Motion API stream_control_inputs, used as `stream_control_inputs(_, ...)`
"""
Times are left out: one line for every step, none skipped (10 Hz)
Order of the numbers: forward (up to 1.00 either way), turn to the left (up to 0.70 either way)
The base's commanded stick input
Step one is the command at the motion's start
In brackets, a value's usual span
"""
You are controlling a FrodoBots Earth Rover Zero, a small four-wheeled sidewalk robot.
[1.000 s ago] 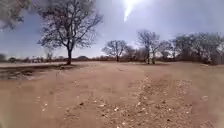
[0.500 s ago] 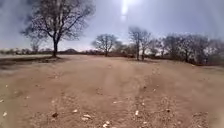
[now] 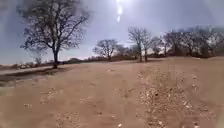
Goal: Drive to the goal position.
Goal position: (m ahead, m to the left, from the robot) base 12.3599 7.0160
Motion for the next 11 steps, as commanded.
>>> stream_control_inputs(1.00, 0.00)
stream_control_inputs(1.00, 0.00)
stream_control_inputs(1.00, 0.00)
stream_control_inputs(1.00, 0.00)
stream_control_inputs(1.00, 0.00)
stream_control_inputs(1.00, 0.00)
stream_control_inputs(1.00, 0.00)
stream_control_inputs(1.00, 0.17)
stream_control_inputs(1.00, 0.27)
stream_control_inputs(1.00, 0.27)
stream_control_inputs(1.00, 0.27)
